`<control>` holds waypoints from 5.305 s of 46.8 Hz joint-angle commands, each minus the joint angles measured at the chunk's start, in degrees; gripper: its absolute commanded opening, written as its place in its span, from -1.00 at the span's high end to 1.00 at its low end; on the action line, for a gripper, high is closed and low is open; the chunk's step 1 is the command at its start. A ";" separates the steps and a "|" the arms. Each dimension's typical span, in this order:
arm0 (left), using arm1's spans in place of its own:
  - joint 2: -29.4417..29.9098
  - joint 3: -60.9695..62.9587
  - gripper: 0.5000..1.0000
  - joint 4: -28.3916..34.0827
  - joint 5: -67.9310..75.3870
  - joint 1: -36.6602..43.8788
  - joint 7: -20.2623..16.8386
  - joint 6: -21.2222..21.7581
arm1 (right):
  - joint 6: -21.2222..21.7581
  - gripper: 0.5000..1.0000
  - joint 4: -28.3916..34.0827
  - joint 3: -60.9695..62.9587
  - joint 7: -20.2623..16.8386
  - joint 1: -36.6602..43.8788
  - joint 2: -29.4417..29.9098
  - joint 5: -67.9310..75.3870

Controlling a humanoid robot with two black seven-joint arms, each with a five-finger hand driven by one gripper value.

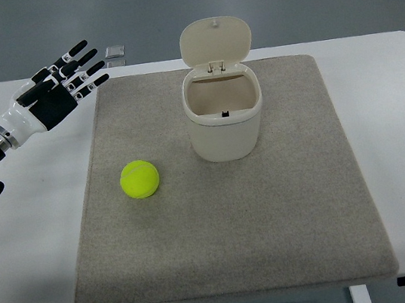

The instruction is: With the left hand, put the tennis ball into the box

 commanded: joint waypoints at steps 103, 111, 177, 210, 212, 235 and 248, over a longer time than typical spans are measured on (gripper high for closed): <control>11.42 2.02 -0.93 -24.08 115.13 -0.97 -32.52 11.03 | 0.00 -0.65 0.00 0.00 0.00 0.00 0.00 -0.04; 8.97 2.02 -0.89 -23.91 118.73 -0.88 -32.17 12.61 | 0.00 -0.65 0.00 0.00 0.00 0.00 0.00 -0.04; 19.07 5.45 1.00 -34.81 125.42 -15.64 -33.75 22.90 | 0.00 -0.65 0.00 0.00 0.00 0.00 0.00 -0.04; -0.88 19.25 1.00 -21.98 126.30 -35.07 -31.99 22.37 | 0.00 -0.65 0.00 0.00 0.00 0.00 0.00 -0.04; -2.20 19.25 1.00 -20.40 126.30 -34.89 -31.99 22.37 | 0.00 -0.65 0.00 0.00 0.00 0.00 0.00 0.05; -10.20 19.16 0.31 -12.48 125.42 -32.87 -31.90 23.25 | 0.00 -0.65 0.00 0.00 0.00 0.00 0.00 -0.04; -10.90 19.07 -0.42 -12.48 125.15 -32.70 -31.90 26.06 | 0.00 -0.65 0.00 -0.09 0.00 0.00 0.00 -0.04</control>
